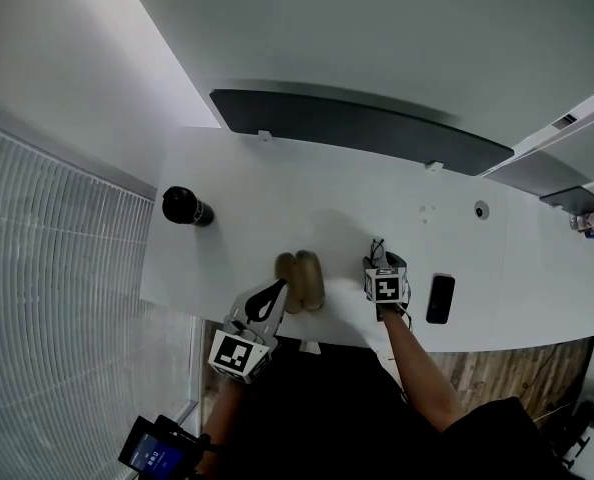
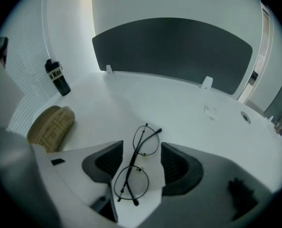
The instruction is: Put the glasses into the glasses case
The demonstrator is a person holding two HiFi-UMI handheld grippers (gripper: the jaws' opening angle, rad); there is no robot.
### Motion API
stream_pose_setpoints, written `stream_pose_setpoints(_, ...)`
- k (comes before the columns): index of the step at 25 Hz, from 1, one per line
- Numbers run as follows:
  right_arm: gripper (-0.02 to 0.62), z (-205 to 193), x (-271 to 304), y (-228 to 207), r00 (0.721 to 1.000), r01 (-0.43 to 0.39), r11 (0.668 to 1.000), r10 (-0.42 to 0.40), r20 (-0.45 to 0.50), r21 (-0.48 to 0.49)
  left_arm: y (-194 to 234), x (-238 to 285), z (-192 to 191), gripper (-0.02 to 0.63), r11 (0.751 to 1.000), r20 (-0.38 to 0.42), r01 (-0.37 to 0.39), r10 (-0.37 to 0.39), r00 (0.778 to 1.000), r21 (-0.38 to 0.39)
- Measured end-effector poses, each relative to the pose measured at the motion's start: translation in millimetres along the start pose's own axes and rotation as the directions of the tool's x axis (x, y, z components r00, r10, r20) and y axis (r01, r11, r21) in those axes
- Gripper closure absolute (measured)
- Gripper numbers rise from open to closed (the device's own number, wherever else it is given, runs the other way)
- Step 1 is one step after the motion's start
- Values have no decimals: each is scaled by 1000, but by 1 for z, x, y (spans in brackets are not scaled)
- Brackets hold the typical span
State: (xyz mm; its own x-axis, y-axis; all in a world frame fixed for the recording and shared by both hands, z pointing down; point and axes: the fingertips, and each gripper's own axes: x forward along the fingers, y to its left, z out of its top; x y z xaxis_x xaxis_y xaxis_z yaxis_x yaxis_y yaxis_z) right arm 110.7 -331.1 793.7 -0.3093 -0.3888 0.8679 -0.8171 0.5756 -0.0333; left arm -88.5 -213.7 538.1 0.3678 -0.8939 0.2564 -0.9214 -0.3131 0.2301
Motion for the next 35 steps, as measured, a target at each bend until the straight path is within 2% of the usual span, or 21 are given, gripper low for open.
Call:
stream_pose_setpoints(3, 354, -8, 8, -1, 999, -7, 1000, 8, -38, 20, 1, 0, 1, 598, 1000, -5, -6, 6, 1000, -4)
stream_pose_setpoints(8, 353, -10, 9, -3, 998, -42, 999, 44, -46, 33, 3, 2, -3, 598, 1000, 0, -1, 1, 1000, 15)
stream_pose_setpoints(13, 353, -9, 4, -6, 996, -33, 998, 36, -78, 45, 5, 6, 9, 598, 1000, 4, -29, 29, 1000, -7)
stream_pose_setpoints(17, 354, -10, 4, -10, 994, -22, 999, 25, -104, 32, 2, 13, 13, 598, 1000, 41, 9, -9, 999, 9)
stream_pose_setpoints(21, 357, -8, -3, -17, 989, -27, 999, 32, -147, 35, -7, 17, 9, 598, 999, 13, 29, -30, 999, 27)
stream_pose_setpoints(26, 424, -12, 4, -11, 984, -38, 999, 41, -175, 24, 1, 12, 5, 598, 1000, 22, 27, -28, 999, 14)
stream_pose_setpoints(29, 436, -14, 11, -4, 983, -26, 1000, 27, -181, 6, 15, 4, -6, 598, 999, 40, 27, -28, 999, 23)
stream_pose_setpoints(32, 448, -15, 9, -7, 982, -11, 1000, 11, -190, 1, 18, 1, 0, 598, 1000, 54, 18, -18, 998, -4)
stream_pose_setpoints(35, 465, -17, 3, -8, 981, 12, 1000, -16, -193, -19, 20, -3, -1, 598, 1000, 68, 21, -21, 997, 8)
